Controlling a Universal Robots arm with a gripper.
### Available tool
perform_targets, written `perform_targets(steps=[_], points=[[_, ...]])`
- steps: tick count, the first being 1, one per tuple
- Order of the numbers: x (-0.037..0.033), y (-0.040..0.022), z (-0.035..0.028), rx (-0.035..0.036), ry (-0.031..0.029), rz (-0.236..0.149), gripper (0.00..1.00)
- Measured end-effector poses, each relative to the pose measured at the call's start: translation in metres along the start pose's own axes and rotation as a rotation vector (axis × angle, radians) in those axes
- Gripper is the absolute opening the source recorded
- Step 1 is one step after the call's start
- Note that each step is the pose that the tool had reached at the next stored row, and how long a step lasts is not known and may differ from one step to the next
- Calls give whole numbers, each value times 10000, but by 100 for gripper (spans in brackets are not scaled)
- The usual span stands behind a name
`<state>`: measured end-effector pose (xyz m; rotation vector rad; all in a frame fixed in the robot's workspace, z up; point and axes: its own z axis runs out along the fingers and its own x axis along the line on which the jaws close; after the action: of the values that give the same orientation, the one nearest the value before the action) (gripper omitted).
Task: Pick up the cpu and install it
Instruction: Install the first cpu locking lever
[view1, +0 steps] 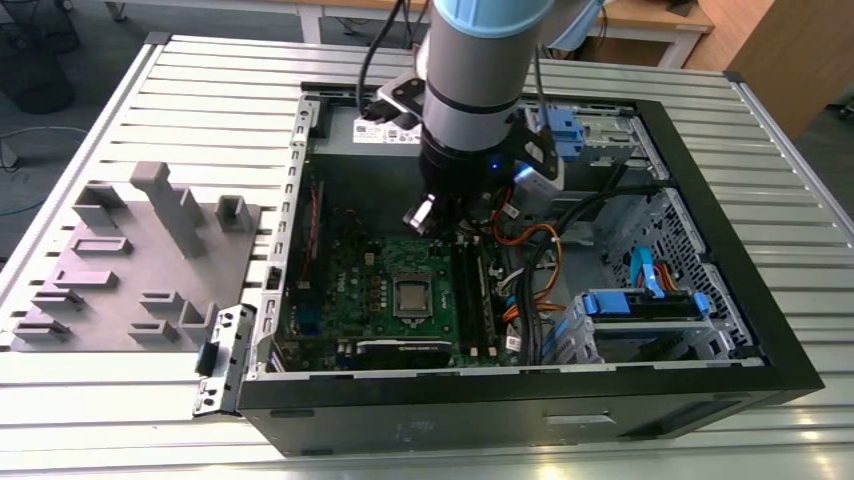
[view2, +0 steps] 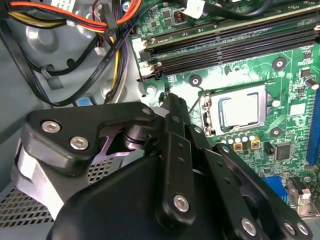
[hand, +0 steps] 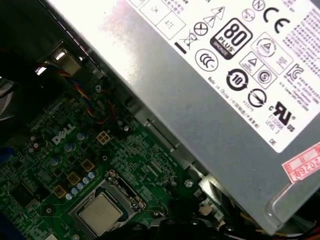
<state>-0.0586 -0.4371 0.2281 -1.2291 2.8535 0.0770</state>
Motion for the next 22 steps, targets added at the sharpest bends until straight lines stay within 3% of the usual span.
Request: perform_targets(steps=[6, 12, 22], points=[[73, -3, -4, 19, 22, 0, 11], [140, -46, -8, 25, 26, 0, 11], [332, -227, -18, -17, 69, 3, 11]])
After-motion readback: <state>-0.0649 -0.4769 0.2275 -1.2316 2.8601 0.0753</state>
